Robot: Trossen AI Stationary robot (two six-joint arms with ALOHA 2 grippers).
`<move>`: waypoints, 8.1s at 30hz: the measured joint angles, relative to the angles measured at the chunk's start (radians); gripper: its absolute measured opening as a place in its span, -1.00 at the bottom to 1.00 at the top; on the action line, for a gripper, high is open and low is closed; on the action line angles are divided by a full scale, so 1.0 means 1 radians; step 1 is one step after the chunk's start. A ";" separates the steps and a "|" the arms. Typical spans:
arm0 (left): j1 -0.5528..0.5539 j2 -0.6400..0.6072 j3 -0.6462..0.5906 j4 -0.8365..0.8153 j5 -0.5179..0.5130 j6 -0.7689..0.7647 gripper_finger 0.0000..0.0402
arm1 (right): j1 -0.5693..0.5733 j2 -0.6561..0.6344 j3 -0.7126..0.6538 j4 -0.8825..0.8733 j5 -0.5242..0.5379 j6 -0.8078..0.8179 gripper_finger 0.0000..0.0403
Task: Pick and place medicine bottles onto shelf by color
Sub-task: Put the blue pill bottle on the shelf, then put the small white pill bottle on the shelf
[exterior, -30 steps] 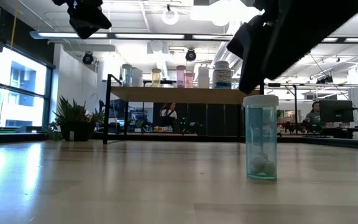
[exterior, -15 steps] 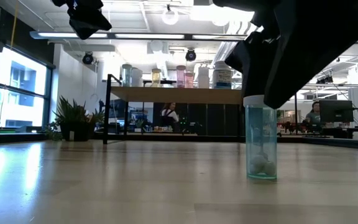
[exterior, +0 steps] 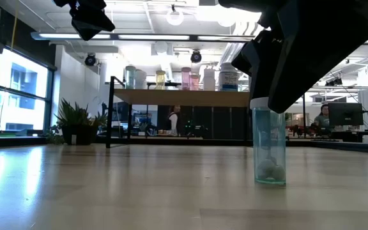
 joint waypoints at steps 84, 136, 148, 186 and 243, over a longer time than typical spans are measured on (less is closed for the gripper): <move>0.711 0.000 0.321 -0.256 0.030 0.402 -0.03 | -1.009 -0.002 0.935 -0.346 0.003 -0.357 -0.41; 0.786 0.001 0.320 -0.256 0.022 0.348 -0.03 | -1.091 0.249 0.933 -0.569 -0.169 -0.327 -0.41; 0.786 0.001 0.320 -0.257 0.022 0.347 -0.03 | -1.098 0.249 0.933 -0.615 -0.155 -0.332 -0.41; 0.786 0.001 0.319 -0.263 0.022 0.335 -0.03 | -1.098 0.245 1.051 -0.638 -0.141 -0.312 -0.09; 0.594 0.001 0.264 -0.315 0.065 0.428 -0.03 | -0.393 0.206 1.043 -1.168 0.309 0.280 -0.09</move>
